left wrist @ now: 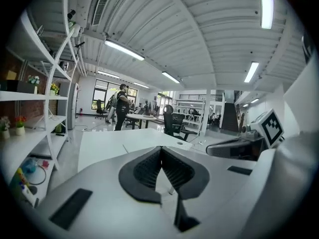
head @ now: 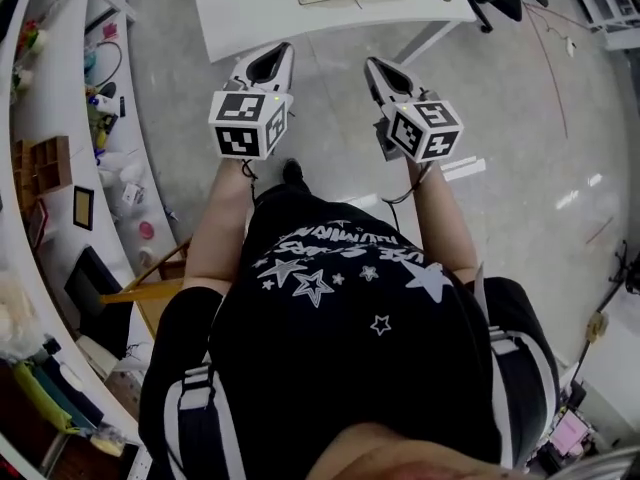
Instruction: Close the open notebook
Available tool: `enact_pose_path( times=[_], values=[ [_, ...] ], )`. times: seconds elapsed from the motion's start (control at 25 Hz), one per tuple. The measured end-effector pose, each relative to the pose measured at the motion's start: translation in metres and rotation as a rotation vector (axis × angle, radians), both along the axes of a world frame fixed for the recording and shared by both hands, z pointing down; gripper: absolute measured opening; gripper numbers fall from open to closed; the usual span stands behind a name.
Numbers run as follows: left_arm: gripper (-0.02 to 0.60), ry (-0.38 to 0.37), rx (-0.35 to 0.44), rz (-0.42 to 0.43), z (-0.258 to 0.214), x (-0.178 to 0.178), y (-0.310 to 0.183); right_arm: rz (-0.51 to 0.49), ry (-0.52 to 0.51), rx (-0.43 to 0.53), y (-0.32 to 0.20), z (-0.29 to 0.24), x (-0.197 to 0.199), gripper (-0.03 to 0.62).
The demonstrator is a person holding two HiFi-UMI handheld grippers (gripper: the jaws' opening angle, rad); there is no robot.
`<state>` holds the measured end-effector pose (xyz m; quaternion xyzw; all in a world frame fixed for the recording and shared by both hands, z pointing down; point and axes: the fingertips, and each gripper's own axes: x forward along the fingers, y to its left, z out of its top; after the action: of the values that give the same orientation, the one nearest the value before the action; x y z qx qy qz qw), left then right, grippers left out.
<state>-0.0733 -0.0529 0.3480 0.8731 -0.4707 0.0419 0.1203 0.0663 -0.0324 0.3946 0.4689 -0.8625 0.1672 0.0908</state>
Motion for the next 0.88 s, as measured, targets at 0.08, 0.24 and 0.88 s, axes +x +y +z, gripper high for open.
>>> enact_pose_path(
  times=[0.08,0.24,0.88],
  values=[
    [0.012,0.013,-0.017,-0.005,0.006,-0.015,-0.017,0.002,0.031,-0.005,-0.02,0.004,-0.009,0.008],
    [0.012,0.011,-0.033,-0.017,0.019,-0.039,-0.046,0.032,0.052,-0.017,-0.055,0.012,-0.023,0.009],
    [0.012,0.026,-0.114,-0.032,0.051,-0.061,-0.109,-0.09,0.248,-0.068,-0.137,0.062,-0.077,0.028]
  ],
)
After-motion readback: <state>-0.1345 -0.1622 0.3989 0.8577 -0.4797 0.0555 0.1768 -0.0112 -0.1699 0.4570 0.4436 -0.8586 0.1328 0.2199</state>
